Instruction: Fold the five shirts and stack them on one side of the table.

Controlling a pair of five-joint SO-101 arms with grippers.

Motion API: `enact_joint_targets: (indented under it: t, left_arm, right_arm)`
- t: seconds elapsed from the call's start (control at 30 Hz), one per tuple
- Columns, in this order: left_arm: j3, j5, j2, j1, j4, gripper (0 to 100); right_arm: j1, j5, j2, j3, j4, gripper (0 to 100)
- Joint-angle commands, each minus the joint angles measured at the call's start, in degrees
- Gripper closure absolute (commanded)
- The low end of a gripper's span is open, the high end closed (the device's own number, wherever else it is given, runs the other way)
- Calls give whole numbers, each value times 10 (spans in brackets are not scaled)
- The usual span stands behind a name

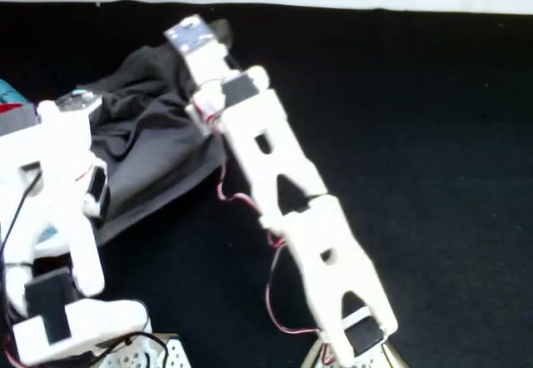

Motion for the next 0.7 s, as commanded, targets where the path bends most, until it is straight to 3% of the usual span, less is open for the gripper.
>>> enact_joint_targets:
  t: [0.0,0.2,0.27,0.33,0.4,0.53,0.67]
  left_arm:
    - [18,-23,-60,-30,7,992]
    - [22,-29,-103,-73,7,992]
    - [22,-29,-104,-74,7,992]
    - [22,-29,-104,-74,7,991]
    - [23,-29,-104,-73,7,991]
    - [17,-29,-104,-72,3,991]
    - [13,-25,-109,-71,-52,991]
  right_arm:
    - [-22,-11,57,-98,-32,706]
    - [-44,-8,127,-110,-38,718]
    - [-48,-1,139,-109,-33,814]
    - [-48,29,145,-111,-25,990]
    - [-44,49,143,-114,-9,956]
    - [-15,59,106,-143,44,988]
    - [22,58,45,-219,132,993]
